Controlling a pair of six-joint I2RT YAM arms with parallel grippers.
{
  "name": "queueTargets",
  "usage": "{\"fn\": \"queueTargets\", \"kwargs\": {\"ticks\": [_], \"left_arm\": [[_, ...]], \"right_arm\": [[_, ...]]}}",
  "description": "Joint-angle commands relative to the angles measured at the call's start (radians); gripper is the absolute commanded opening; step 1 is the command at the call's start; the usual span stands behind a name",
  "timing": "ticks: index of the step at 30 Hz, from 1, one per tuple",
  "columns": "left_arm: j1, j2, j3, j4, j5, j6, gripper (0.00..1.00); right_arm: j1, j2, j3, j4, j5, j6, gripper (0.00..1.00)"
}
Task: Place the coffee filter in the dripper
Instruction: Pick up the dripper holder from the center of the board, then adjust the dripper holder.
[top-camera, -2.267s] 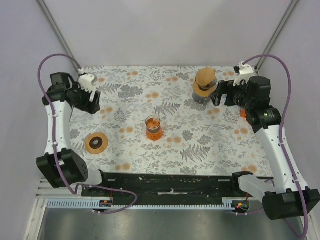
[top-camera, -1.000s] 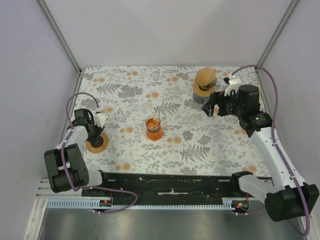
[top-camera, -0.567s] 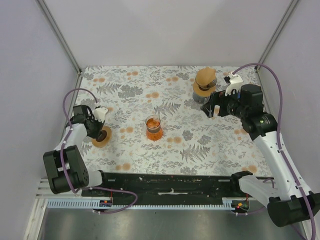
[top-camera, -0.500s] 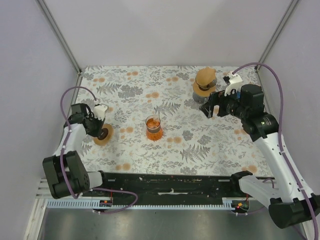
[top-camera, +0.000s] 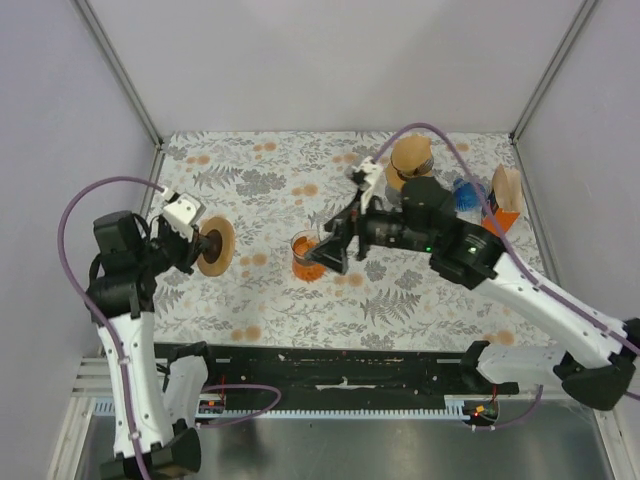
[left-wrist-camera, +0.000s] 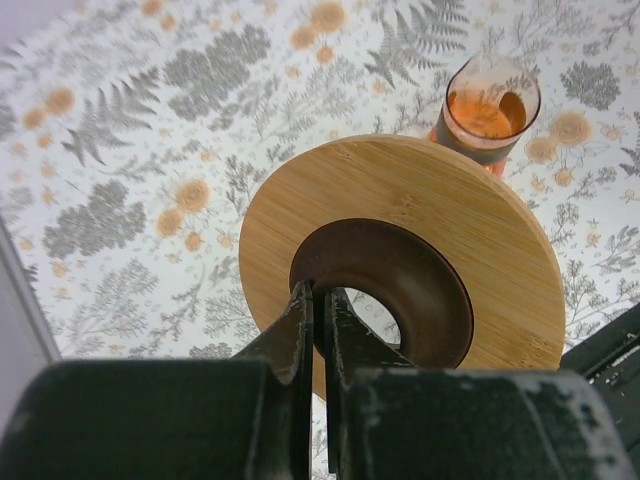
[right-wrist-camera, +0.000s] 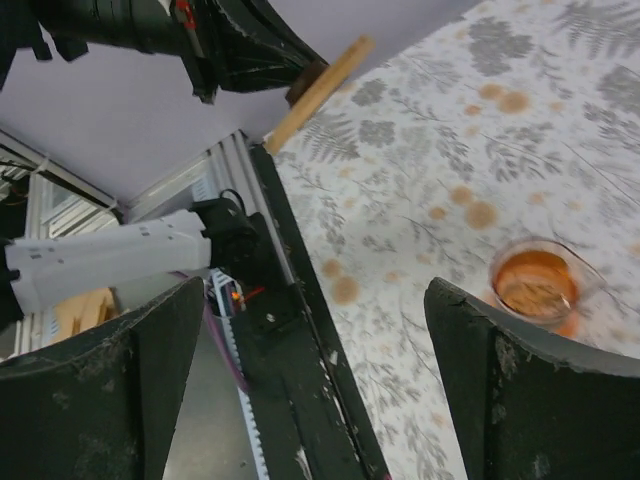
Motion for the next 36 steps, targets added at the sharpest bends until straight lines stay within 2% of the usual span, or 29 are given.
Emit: {"fn": "queueTargets", "kwargs": {"ticks": [1,6,11,17,20,26,29,33,36], "left_arm": [[-0.001,-0.117,0.069,-0.008,0.027,-0.068,0.02],[-0.001,-0.214,0.12,-0.008,0.021,-0.093,0.02],[-0.001,-0.254,0.157,-0.034,-0.01,-0.074,0.02],[-0.001,-0.269,0.157,-0.035,-0.011,-0.085,0.02],[-0.001,-0.26,0.152,-0.029,-0.028,-0.064,0.02],[-0.001,-0.234,0.14,-0.014,-0.031,-0.053,0.02],[-0.001,-0.22,0.174,-0.014,0.006,-0.079,0.02],[0.007,-0.212,0.202,-0.019,0.039,-0.1,0.02],[0.01,-0.22,0.183,-0.011,0.035,-0.108,0.02]], "right_arm": [[0.151,0.194,0.179,0.136,0.066,0.075,0.98],[0.201,0.433,0.357,0.171,-0.011,0.164,0.98],[0.222,0.512,0.403,0.28,-0.081,0.244,0.97],[0.225,0.607,0.492,0.253,-0.111,0.251,0.85],[0.225,0.627,0.506,0.253,-0.172,0.251,0.89],[0.204,0.524,0.434,0.245,-0.122,0.178,0.92],[0.205,0.538,0.459,0.246,-0.092,0.187,0.87],[0.208,0.633,0.524,0.236,-0.117,0.215,0.83],[0.208,0.685,0.563,0.228,-0.152,0.233,0.73]]}}
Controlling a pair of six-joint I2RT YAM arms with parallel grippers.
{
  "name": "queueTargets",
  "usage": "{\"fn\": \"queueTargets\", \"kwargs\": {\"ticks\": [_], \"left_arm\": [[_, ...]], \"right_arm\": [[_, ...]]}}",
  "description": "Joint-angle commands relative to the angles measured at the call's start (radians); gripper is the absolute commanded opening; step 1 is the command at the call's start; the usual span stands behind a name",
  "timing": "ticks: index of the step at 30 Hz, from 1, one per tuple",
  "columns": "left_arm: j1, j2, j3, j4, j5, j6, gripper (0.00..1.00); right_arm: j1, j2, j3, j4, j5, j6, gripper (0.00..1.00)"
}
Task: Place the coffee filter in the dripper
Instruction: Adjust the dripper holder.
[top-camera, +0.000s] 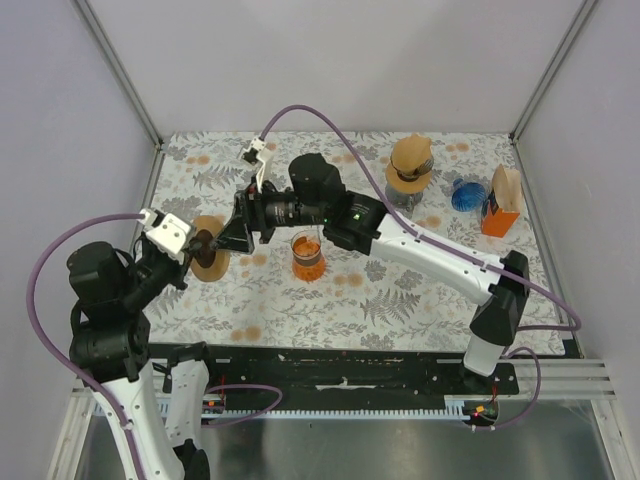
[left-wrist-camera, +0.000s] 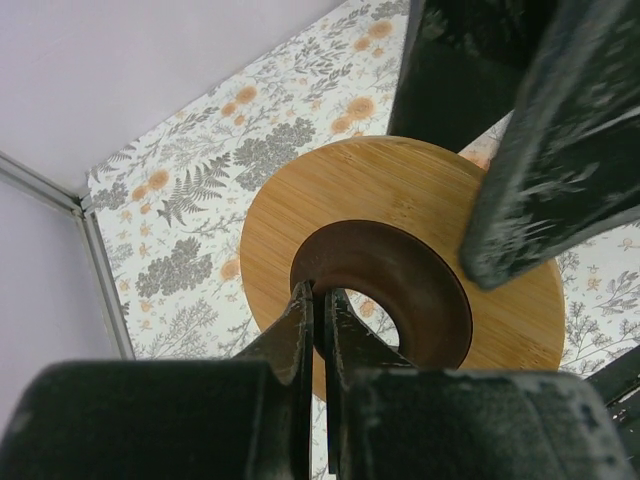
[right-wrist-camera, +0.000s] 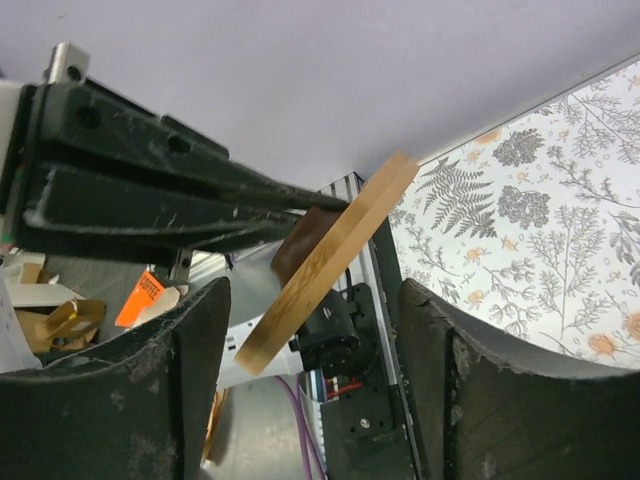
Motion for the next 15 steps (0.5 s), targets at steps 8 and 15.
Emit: {"fn": "queueTargets", "kwargs": {"ticks": [8,15], "left_arm": [[0.009,-0.013,-0.015,0.041,0.078,-0.069,0.18],[0.009,0.065,0.084,0.031,0.24,-0.275,0.84]], "right_arm": [[0.0,-0.044,0.004,-0.005,0.07,-0.149,0.0],[0.002,-0.287,-0.207,0.013,0.472,-0.743,0.0]]}}
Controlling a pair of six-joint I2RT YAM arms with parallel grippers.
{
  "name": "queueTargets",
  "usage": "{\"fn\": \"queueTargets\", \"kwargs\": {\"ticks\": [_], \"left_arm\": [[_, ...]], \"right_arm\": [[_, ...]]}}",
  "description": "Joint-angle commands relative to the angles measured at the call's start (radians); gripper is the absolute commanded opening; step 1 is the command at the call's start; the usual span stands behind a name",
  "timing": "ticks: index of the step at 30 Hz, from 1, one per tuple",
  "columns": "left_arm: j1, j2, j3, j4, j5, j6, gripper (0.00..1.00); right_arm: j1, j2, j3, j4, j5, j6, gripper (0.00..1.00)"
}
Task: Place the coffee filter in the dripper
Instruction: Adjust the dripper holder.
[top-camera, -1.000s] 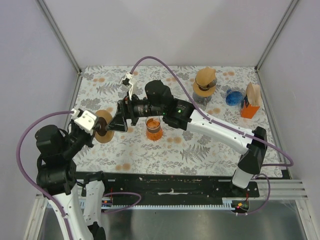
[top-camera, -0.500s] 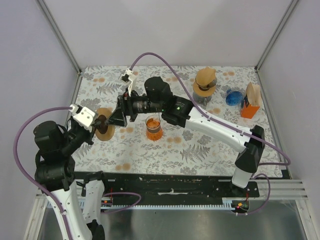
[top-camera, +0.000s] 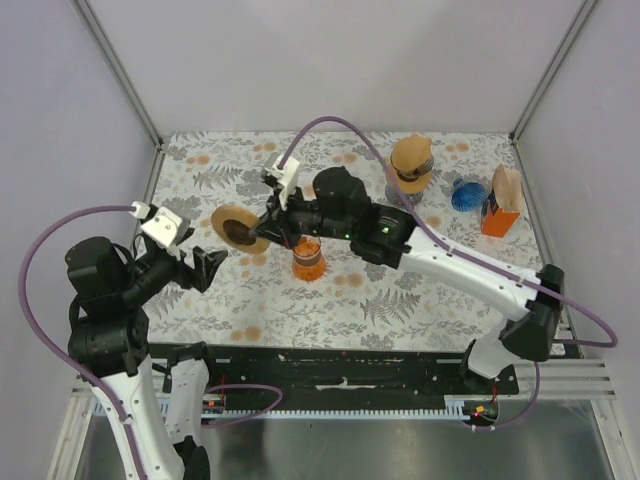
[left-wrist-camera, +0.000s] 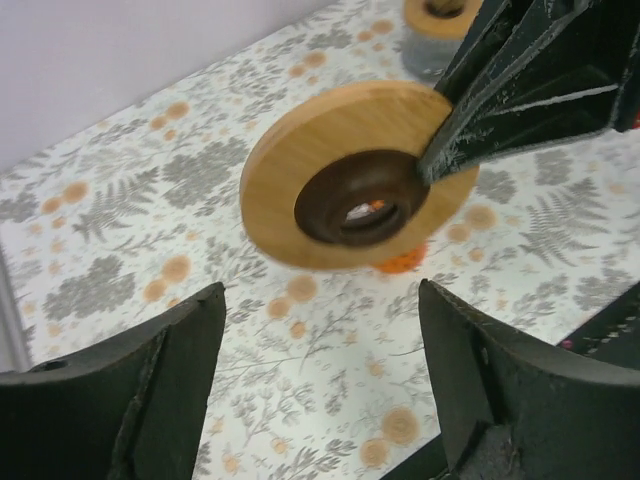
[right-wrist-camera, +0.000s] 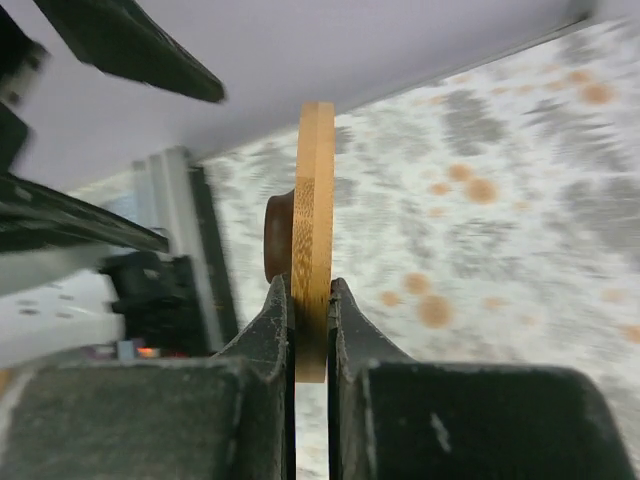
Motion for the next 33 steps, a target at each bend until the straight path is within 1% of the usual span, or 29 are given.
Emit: {"fn": "queueTargets", "kwargs": {"ticks": [1,3,6,7,8,10,13,15,17,18,20,24,28,30,32,33], "left_arm": [[-0.001,0.078,0.101,0.028,0.192,-0.188,0.85],[-0.002,0.124,0.123,0.055,0.273,-0.285,0.85],[-0.001,0.21,0.123,0.188,0.37,-0.553,0.86],[-0.001,0.237,0.123,0.236,0.402,-0.631,0.87],[-0.001,0.26,0.121,0.279,0.453,-0.679,0.88],[-0.002,0.296,0.123,0.346,0.489,-0.735,0.88],[-0.004,0.322,0.098,0.466,0.499,-0.826,0.89],[-0.01,0.343,0.063,0.601,0.533,-0.963,0.9],[-0.028,0.354,0.014,0.771,0.536,-1.102,0.9],[-0.045,0.359,-0.002,0.819,0.529,-1.13,0.9],[-0.091,0.379,-0.022,0.844,0.518,-1.158,0.91],[-0.197,0.42,-0.041,0.862,0.475,-1.192,0.91],[-0.22,0.437,-0.071,0.877,0.443,-1.215,0.91],[-0.228,0.445,-0.08,0.893,0.427,-1.224,0.77],[-0.229,0.448,-0.084,0.909,0.426,-1.238,0.54],[-0.229,0.449,-0.089,0.922,0.426,-1.25,0.49]], "right_arm": [[-0.002,-0.221,-0.144,0.139,0.306,-0.489,0.0],[0.0,-0.307,-0.265,0.281,0.342,-0.677,0.0],[0.004,-0.417,-0.485,0.534,0.328,-0.995,0.0],[0.006,-0.439,-0.542,0.603,0.314,-1.09,0.0],[0.006,-0.453,-0.594,0.671,0.305,-1.206,0.0],[0.013,-0.462,-0.655,0.766,0.306,-1.353,0.0],[0.039,-0.444,-0.686,0.852,0.348,-1.515,0.0],[0.055,-0.419,-0.709,0.945,0.377,-1.626,0.0],[0.07,-0.39,-0.723,1.036,0.407,-1.733,0.0],[0.079,-0.376,-0.726,1.07,0.415,-1.781,0.0],[0.093,-0.358,-0.728,1.087,0.421,-1.844,0.0],[0.115,-0.332,-0.728,1.073,0.427,-1.884,0.0],[0.145,-0.293,-0.725,1.124,0.454,-1.927,0.0],[0.158,-0.278,-0.714,1.121,0.448,-1.932,0.0],[0.164,-0.269,-0.706,1.107,0.444,-1.933,0.0],[0.165,-0.264,-0.705,1.107,0.444,-1.936,0.0]]}}
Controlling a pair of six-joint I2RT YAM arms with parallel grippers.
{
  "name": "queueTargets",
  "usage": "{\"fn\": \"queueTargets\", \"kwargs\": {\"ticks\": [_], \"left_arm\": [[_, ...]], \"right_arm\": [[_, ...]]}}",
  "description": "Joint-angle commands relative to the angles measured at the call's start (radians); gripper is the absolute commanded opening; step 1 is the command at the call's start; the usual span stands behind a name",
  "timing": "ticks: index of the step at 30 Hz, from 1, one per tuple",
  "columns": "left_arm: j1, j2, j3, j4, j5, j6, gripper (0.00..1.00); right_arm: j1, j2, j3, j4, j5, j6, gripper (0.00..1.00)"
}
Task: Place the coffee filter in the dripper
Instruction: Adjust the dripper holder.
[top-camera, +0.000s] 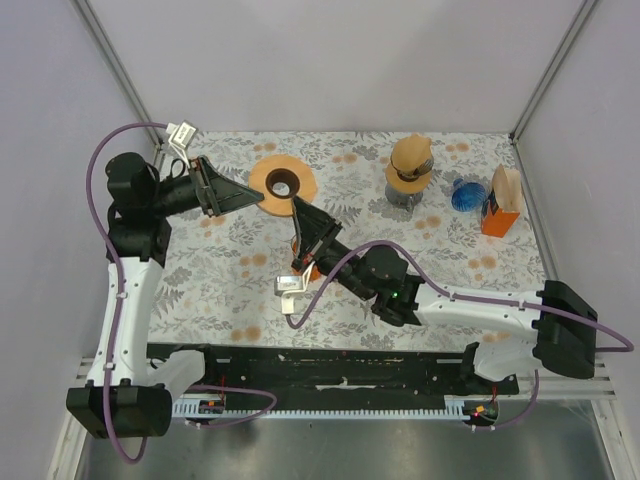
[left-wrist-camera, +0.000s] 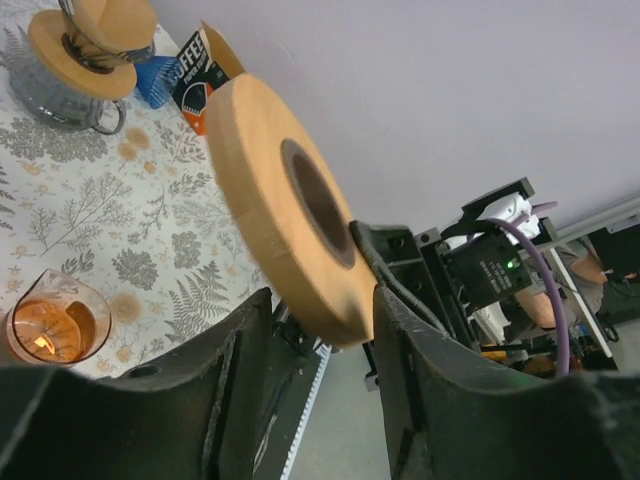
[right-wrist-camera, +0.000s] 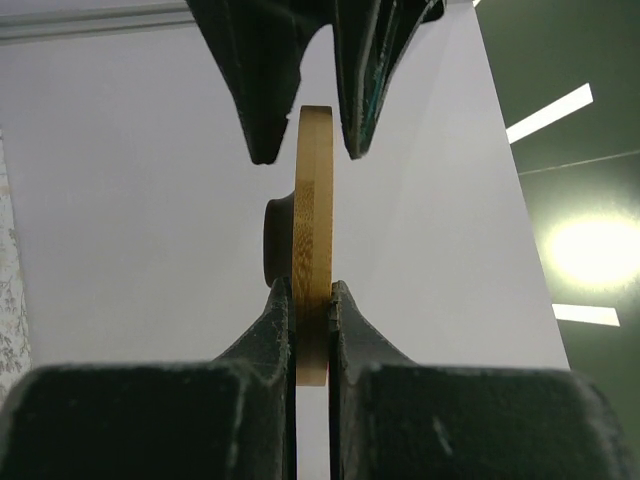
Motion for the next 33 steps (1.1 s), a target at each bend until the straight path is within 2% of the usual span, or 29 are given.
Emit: {"fn": "queueTargets", "kwargs": {"ticks": [1,6,8,9,10,12,13,14,16,18,19,21,23,25,27,30,33], "left_arm": [[-0.009,0.002,-0.018,0.111,-0.025,-0.084,0.48],[-0.02,-0.011,-0.074,0.135,-0.019,-0.113,0.39],[-0.023,-0.018,-0.126,0.147,-0.019,-0.137,0.21],[-0.021,-0.02,-0.148,0.158,-0.019,-0.156,0.07],[-0.023,-0.023,-0.165,0.159,-0.021,-0.166,0.02],[-0.023,-0.023,-0.174,0.159,-0.027,-0.174,0.02],[-0.023,-0.02,-0.171,0.161,-0.031,-0.171,0.02],[-0.023,-0.015,-0.165,0.159,-0.036,-0.162,0.02],[-0.023,0.001,-0.145,0.149,-0.05,-0.122,0.02],[-0.021,0.021,-0.121,0.097,-0.066,-0.059,0.02],[-0.023,0.031,-0.115,0.083,-0.073,-0.032,0.02],[-0.023,0.044,-0.107,0.063,-0.083,0.008,0.02],[-0.023,0.046,-0.102,0.037,-0.097,0.048,0.02],[-0.023,0.037,-0.101,0.012,-0.106,0.073,0.02],[-0.023,0.026,-0.104,-0.005,-0.106,0.09,0.02],[-0.023,0.0,-0.111,-0.026,-0.113,0.108,0.02],[-0.023,-0.021,-0.131,-0.032,-0.114,0.108,0.02]], "right_arm": [[0.023,0.016,0.031,0.111,-0.018,-0.081,0.0],[0.026,0.036,0.048,0.095,-0.035,-0.062,0.0],[0.027,0.044,0.059,0.1,-0.029,-0.055,0.0],[0.026,0.05,0.062,0.103,-0.023,-0.047,0.0],[0.026,0.05,0.067,0.107,-0.012,-0.024,0.0],[0.026,0.047,0.088,0.068,0.034,0.061,0.0],[0.027,0.042,0.109,0.022,0.069,0.144,0.08],[0.024,0.024,0.149,-0.074,0.109,0.24,0.25],[0.012,-0.022,0.266,-0.437,0.115,0.54,0.64],[-0.037,-0.074,0.401,-0.839,-0.147,0.806,0.98],[-0.075,-0.103,0.419,-0.927,-0.281,0.879,0.98],[-0.124,-0.151,0.413,-0.988,-0.473,0.983,0.98],[-0.189,-0.166,0.439,-0.991,-0.53,1.138,0.98],[-0.265,-0.127,0.519,-1.005,-0.514,1.334,0.98],[-0.296,-0.04,0.644,-1.095,-0.419,1.482,0.98],[-0.298,0.071,0.803,-1.234,-0.359,1.547,0.97],[-0.298,0.134,0.834,-1.25,-0.313,1.588,0.96]]}}
